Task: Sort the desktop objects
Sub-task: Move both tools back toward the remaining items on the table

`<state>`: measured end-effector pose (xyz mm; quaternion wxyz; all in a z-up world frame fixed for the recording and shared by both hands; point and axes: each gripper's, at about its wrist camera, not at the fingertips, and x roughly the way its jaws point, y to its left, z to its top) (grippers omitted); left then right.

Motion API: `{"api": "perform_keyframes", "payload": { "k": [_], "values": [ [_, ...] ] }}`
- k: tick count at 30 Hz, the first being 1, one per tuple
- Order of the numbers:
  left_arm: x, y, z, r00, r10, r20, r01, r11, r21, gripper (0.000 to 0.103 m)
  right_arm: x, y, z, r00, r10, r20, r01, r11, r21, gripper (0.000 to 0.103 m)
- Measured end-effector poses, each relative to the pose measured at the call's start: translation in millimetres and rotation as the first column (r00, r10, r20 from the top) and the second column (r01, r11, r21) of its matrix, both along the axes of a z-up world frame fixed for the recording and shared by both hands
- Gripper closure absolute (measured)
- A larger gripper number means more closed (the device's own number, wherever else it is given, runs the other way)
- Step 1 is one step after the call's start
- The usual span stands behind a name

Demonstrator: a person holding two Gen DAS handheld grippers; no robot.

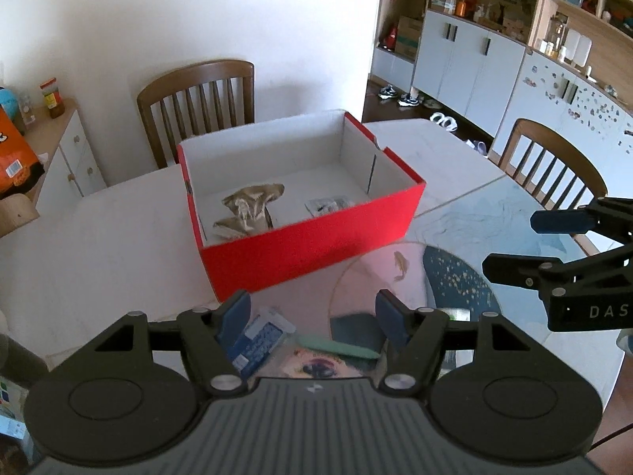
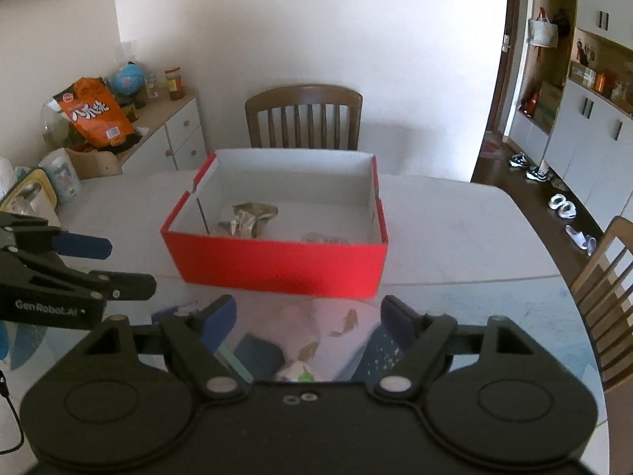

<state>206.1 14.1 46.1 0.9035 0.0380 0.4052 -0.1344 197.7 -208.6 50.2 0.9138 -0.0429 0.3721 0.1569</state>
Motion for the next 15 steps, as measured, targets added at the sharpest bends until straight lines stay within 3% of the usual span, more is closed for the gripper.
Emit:
{"api": "perform_keyframes", "payload": {
  "k": [3,7,15],
  "values": [
    [-8.7,-2.0,-12.3,1.000,-0.020,0.003,0.020,1.000,0.020,0.025,-7.8,-0.7,-11.7,1.000,-0.001,-0.001,0.001,1.000,-0.009,0.022],
    [-18.6,-1.3,-24.0,0.999,-0.035,0.001,0.035,0.999,0.005,0.022,-17.6,-1.5,-25.2,1.000,-0.002,-0.005,0.002,1.000,-0.010,0.020],
    [-40.4,-3.6,-47.7,0.997,-0.078,0.012,0.078,0.997,0.011,0.000,-45.4,-2.3,-42.9,0.999,0.045,-0.012,-0.045,0.999,-0.006,0.006]
  ]
}}
